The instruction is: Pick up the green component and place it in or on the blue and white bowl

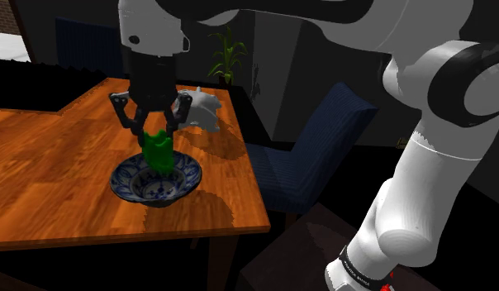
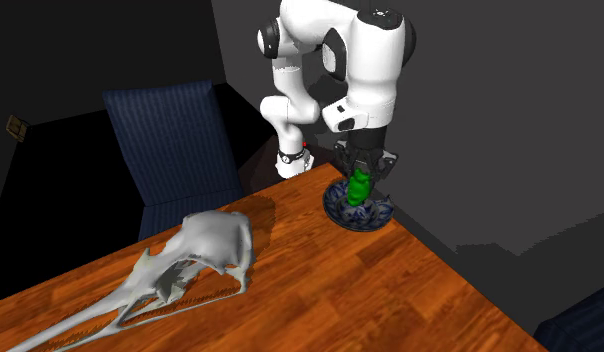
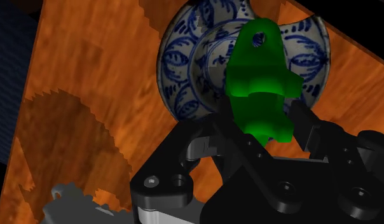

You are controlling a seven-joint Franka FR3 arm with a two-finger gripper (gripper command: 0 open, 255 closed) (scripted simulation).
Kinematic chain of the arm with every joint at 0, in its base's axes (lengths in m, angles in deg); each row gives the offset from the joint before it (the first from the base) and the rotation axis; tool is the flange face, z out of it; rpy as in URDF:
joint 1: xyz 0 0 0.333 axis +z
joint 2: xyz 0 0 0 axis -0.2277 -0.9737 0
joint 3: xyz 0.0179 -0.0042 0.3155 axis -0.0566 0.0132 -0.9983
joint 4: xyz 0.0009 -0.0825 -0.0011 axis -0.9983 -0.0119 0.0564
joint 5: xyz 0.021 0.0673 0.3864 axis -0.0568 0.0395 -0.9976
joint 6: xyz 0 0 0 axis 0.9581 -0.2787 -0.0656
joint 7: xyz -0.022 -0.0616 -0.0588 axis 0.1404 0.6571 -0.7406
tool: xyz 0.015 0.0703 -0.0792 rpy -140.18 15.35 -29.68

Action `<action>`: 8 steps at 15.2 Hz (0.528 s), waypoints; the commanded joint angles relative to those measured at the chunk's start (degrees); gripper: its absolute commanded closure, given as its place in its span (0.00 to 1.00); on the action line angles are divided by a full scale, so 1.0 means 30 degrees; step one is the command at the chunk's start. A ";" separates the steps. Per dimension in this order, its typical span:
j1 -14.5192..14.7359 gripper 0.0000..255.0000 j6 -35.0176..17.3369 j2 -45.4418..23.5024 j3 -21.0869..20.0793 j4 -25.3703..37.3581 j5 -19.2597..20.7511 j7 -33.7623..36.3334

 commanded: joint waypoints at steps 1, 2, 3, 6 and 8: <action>-0.0071 1.00 -0.0582 0.0184 0.0036 -0.0738 -0.0095 -0.0112; -0.0086 1.00 -0.0851 0.0230 0.0044 -0.1049 -0.0119 -0.0142; -0.0100 1.00 -0.1118 0.0271 0.0051 -0.1353 -0.0141 -0.0170; -0.0130 1.00 -0.1909 0.0360 0.0067 -0.2225 -0.0189 -0.0242; -0.0144 1.00 -0.2430 0.0392 0.0076 -0.2775 -0.0209 -0.0282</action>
